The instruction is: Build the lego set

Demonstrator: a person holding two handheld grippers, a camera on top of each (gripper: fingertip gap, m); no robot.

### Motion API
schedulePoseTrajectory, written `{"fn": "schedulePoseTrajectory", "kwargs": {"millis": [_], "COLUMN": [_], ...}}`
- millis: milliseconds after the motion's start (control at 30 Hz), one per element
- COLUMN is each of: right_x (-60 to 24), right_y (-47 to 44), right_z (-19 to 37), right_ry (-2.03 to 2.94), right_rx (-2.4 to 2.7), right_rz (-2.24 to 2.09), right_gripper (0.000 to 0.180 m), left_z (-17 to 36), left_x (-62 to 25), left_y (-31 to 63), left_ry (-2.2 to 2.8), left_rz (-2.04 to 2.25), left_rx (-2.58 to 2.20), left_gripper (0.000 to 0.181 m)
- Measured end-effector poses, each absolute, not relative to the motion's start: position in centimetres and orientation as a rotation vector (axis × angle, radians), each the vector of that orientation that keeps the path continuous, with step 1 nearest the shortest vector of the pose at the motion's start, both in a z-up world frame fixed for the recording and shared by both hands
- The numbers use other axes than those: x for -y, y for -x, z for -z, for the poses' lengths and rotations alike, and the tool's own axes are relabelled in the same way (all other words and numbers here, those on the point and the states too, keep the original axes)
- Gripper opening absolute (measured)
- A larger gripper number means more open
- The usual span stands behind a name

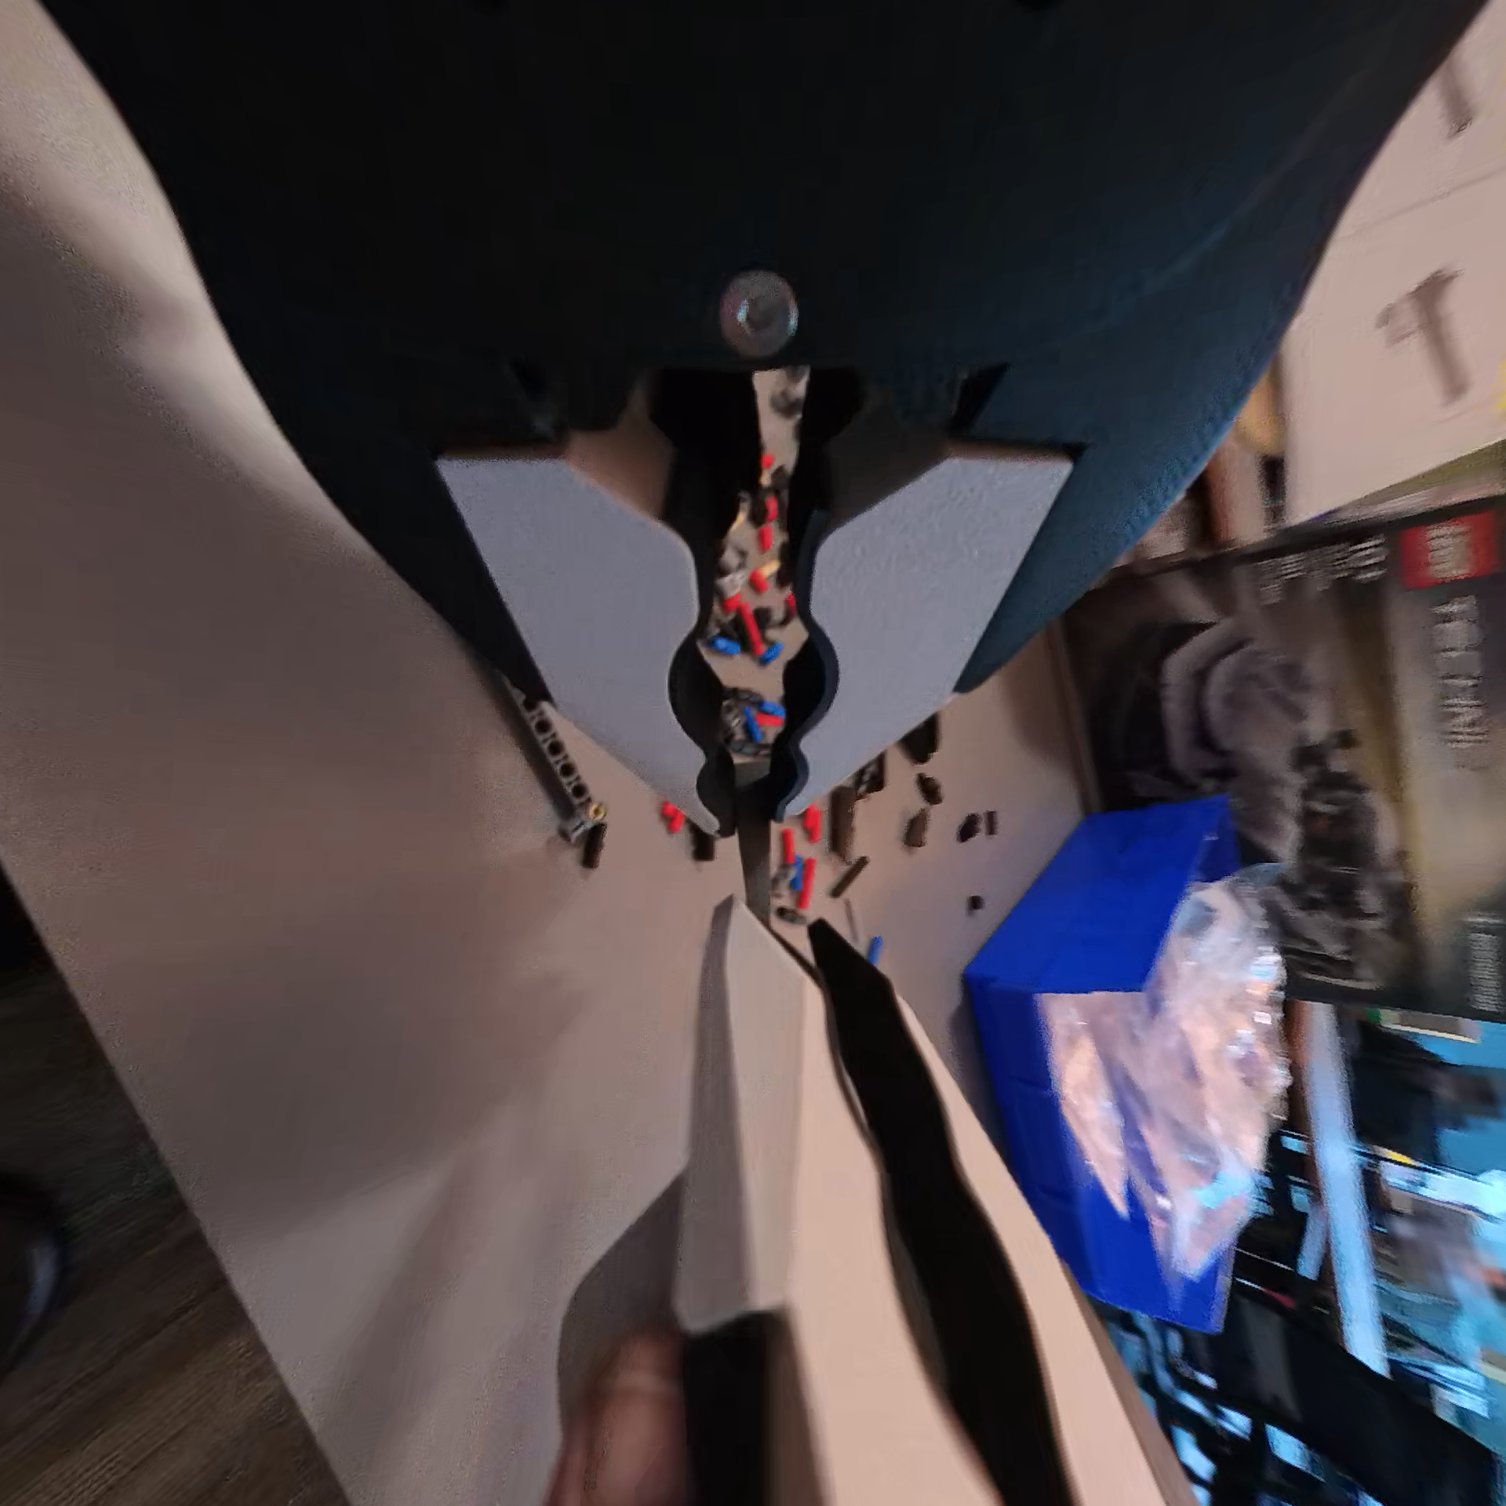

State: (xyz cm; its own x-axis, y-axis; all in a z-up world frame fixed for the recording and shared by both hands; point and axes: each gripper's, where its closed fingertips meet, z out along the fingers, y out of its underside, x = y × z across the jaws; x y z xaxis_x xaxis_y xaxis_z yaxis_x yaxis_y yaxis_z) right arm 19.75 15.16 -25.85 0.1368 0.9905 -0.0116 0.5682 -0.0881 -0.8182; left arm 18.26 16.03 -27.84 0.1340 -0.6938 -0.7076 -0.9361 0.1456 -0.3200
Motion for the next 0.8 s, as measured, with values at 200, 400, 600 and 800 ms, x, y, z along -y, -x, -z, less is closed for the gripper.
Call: {"fn": "schedulePoseTrajectory", "kwargs": {"millis": [200,400,600,800], "right_x": [-11.7,-9.6,-8.2,-7.5], "right_y": [-17.4,-15.4,-14.2,-13.6], "right_z": [24.3,23.7,22.3,21.6], "right_ry": [1.789,1.735,1.639,1.557], "right_rx": [1.550,1.606,1.614,1.668], "right_rz": [-1.050,-1.032,-1.034,-1.002], "right_gripper": [0.015,0.005,0.005,0.005], "left_z": [24.1,23.3,21.7,20.8], "left_x": [-13.1,-10.9,-9.3,-8.4], "left_y": [-16.7,-14.9,-13.8,-12.2], "left_ry": [1.436,1.417,1.395,1.489], "left_rz": [-0.578,-0.663,-0.648,-0.520], "left_rx": [-1.592,-1.572,-1.466,-1.332], "left_gripper": [0.006,0.006,0.007,0.025]}}
